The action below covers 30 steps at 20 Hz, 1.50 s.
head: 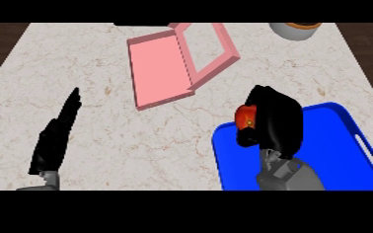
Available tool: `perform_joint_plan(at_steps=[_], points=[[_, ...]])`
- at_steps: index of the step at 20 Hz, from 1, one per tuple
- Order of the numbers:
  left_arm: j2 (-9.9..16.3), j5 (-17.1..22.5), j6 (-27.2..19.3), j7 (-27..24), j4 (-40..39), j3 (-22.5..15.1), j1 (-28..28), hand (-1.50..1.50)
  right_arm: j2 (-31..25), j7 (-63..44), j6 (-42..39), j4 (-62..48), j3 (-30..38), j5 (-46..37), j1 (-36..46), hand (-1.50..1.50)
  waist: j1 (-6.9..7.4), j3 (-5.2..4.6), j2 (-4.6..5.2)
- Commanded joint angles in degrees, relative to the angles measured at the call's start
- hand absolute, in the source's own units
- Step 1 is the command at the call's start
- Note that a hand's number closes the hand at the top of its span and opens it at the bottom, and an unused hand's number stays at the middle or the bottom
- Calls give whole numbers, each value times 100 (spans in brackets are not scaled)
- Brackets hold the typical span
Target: Pick the tomato from the tray and place it in the cardboard box
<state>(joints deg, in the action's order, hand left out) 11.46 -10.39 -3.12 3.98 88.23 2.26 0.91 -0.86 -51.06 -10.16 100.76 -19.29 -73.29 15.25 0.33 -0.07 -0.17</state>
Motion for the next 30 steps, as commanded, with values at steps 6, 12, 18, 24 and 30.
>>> perform_joint_plan(at_steps=[6,12,18,24,30], points=[[-155,-87,-86,-12,-132,-63,-102,0,84,-541,867,655,-813,939,1412,150,47,5,19],[-48,-29,55,173,-63,46,-338,0,85,-715,1429,-885,-555,1467,3152,150,84,3,33],[-113,-87,72,-57,-190,-5,-167,0,85,-749,1717,-2617,-19,2164,4676,150,149,0,51],[-152,-107,78,107,-90,-37,-304,0,85,-199,2660,-4527,-10,2736,5341,150,259,-3,99],[-79,-56,176,486,-43,26,-788,0,86,350,3072,-5981,-4,3526,5807,150,304,-1,112]])
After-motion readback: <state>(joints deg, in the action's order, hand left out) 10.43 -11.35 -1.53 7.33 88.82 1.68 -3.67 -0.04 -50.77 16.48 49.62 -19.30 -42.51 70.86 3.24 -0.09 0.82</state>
